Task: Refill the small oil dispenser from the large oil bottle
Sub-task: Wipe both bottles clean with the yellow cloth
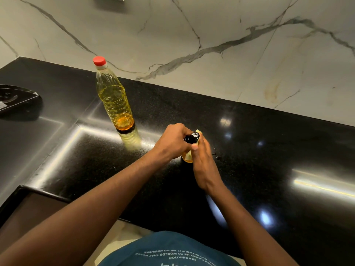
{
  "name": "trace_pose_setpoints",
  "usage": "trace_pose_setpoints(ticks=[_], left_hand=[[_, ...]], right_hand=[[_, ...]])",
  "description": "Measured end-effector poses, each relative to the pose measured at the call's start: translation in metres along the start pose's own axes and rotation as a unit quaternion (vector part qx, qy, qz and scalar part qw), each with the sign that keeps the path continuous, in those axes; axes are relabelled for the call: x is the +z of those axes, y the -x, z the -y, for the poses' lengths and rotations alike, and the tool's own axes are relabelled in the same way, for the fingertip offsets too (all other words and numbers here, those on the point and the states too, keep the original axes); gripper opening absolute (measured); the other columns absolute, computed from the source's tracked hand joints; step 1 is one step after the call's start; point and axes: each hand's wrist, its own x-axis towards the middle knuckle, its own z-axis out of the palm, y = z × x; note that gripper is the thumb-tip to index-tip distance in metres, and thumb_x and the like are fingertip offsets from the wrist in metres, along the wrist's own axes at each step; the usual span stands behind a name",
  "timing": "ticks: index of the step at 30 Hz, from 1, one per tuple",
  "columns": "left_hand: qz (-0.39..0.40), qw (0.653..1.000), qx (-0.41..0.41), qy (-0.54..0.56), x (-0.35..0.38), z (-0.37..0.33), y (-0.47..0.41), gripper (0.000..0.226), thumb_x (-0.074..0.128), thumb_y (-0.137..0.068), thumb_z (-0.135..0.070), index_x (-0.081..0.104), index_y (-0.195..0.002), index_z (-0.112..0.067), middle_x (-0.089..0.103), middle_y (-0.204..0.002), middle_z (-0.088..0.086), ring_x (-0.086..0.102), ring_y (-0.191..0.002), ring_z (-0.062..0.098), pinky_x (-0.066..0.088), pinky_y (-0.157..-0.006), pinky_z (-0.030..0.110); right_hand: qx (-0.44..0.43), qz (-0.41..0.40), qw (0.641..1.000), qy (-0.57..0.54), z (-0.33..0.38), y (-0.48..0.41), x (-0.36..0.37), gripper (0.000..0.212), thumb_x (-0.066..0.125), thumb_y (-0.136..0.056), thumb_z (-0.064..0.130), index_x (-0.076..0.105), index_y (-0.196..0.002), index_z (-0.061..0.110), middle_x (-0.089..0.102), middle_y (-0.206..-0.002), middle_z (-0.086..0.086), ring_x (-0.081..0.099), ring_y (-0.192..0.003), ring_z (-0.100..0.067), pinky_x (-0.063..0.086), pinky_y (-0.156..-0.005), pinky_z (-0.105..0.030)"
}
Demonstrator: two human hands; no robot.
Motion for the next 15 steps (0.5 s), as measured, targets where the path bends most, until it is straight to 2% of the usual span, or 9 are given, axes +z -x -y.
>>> trace_pose_setpoints(ticks=[2,3,5,7,9,11,13,15], left_hand=[[0.004,1.000,-0.006,-0.004,-0.001,-0.002,0.000,0.013,0.076,-0.075,-0.008,0.070,-0.066,-0.015,0.068,-0.071,0.008,0.060,-0.065,0.019,0.044,-0.058,0.033],[0.005,1.000,-0.012,-0.008,-0.001,-0.002,-0.001,0.015,0.079,-0.073,-0.009,0.069,-0.065,-0.016,0.067,-0.072,0.009,0.060,-0.065,0.020,0.042,-0.057,0.031],[0.007,1.000,-0.022,-0.006,-0.002,-0.002,-0.001,0.015,0.088,-0.070,-0.016,0.073,-0.069,-0.015,0.069,-0.075,0.007,0.062,-0.067,0.016,0.043,-0.054,0.022],[0.010,1.000,-0.024,0.010,-0.002,-0.002,-0.001,0.019,0.092,-0.070,-0.022,0.080,-0.080,-0.013,0.071,-0.078,0.003,0.067,-0.073,0.013,0.050,-0.059,0.021],[0.010,1.000,-0.021,0.019,-0.001,-0.002,0.000,0.024,0.093,-0.070,-0.023,0.083,-0.091,-0.015,0.071,-0.078,-0.003,0.068,-0.075,0.010,0.050,-0.061,0.020],[0.008,0.999,-0.024,0.025,-0.001,-0.003,0.001,0.028,0.093,-0.070,-0.023,0.084,-0.096,-0.017,0.070,-0.081,-0.007,0.067,-0.076,0.005,0.047,-0.062,0.015],[0.009,0.999,-0.025,0.028,-0.001,-0.003,0.001,0.030,0.093,-0.070,-0.023,0.083,-0.098,-0.018,0.070,-0.082,-0.008,0.065,-0.075,0.001,0.043,-0.061,0.011],[0.007,0.999,-0.024,0.026,-0.001,-0.003,0.001,0.026,0.092,-0.072,-0.022,0.083,-0.096,-0.019,0.071,-0.082,-0.006,0.066,-0.074,0.003,0.045,-0.059,0.012]], right_hand=[[0.017,-0.002,0.999,-0.037,0.009,-0.017,-0.004,0.076,0.017,-0.092,0.082,0.044,-0.151,0.042,0.043,-0.161,0.001,0.039,-0.149,-0.011,0.031,-0.126,-0.045],[0.036,0.005,0.998,-0.057,0.011,-0.028,-0.005,0.070,0.016,-0.092,0.085,0.059,-0.132,0.046,0.058,-0.148,-0.002,0.052,-0.139,-0.016,0.038,-0.120,-0.050],[0.079,0.025,0.990,-0.112,0.010,-0.046,-0.007,0.090,0.017,-0.081,0.098,0.077,-0.101,0.035,0.077,-0.113,-0.010,0.069,-0.114,-0.032,0.048,-0.107,-0.060],[0.151,0.037,0.971,-0.181,0.007,-0.057,-0.010,0.103,0.021,-0.077,0.102,0.082,-0.090,0.020,0.078,-0.102,-0.019,0.070,-0.110,-0.041,0.049,-0.108,-0.062],[0.187,0.024,0.959,-0.213,0.007,-0.057,-0.013,0.096,0.019,-0.092,0.088,0.084,-0.085,0.018,0.080,-0.100,-0.016,0.074,-0.108,-0.033,0.049,-0.112,-0.057],[0.189,0.020,0.953,-0.234,0.002,-0.051,-0.010,0.087,0.016,-0.101,0.077,0.086,-0.083,0.027,0.082,-0.098,-0.009,0.074,-0.107,-0.025,0.049,-0.113,-0.053],[0.186,0.009,0.953,-0.237,-0.004,-0.042,-0.003,0.083,0.020,-0.096,0.084,0.085,-0.092,0.032,0.081,-0.104,-0.008,0.073,-0.112,-0.026,0.048,-0.113,-0.054],[0.170,-0.018,0.957,-0.233,-0.011,-0.030,0.006,0.086,0.027,-0.083,0.095,0.081,-0.109,0.034,0.080,-0.113,-0.005,0.072,-0.117,-0.024,0.047,-0.114,-0.054]])
